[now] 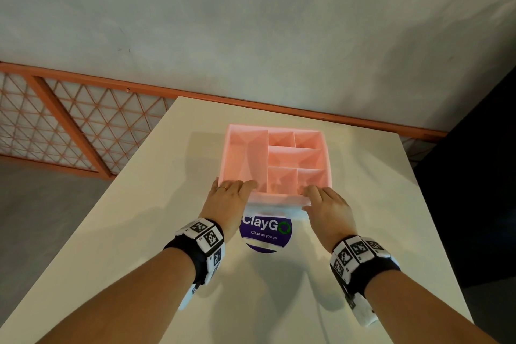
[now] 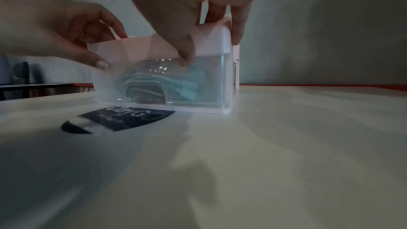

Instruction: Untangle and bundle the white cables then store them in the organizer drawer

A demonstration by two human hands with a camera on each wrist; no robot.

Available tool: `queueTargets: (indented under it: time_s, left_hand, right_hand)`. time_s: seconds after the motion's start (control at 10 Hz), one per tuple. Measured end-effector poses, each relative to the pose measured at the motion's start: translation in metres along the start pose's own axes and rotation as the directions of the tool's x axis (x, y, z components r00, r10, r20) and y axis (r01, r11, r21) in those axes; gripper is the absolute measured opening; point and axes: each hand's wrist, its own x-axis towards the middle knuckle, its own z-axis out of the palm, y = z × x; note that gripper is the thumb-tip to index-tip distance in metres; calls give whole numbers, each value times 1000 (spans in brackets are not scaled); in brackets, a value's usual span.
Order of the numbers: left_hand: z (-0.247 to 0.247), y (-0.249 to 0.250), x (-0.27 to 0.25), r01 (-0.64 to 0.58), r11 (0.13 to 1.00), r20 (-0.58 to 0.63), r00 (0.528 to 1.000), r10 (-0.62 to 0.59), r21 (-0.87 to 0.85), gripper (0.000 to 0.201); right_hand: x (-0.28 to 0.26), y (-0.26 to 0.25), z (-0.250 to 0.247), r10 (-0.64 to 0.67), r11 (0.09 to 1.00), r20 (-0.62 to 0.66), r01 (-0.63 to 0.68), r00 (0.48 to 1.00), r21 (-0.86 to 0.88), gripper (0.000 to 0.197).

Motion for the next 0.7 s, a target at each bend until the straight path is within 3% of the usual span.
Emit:
queueTargets:
  time_s: [0.2,0.5,0.6,0.7]
  left_hand:
    - [-4,0,10,40,998,76,996,-43,41,40]
    - [-11,-4,15,66,998,186,980,-66,8,44]
    - [-19,-3,9,60,997,183,982,-50,-51,63]
    - [-32,-7,-6,41,994,94,995,-32,-100,61]
  right_hand:
    - [3,1,1,-20,997,35,22,999,-73,42]
    - [-1,0,-7,-21,993,115,33,993,-109,50]
    - [-1,-3,-16,-7,1000,151,10,989,-19,58]
    - [-8,-2,-30,21,999,159,-26,987,33,55]
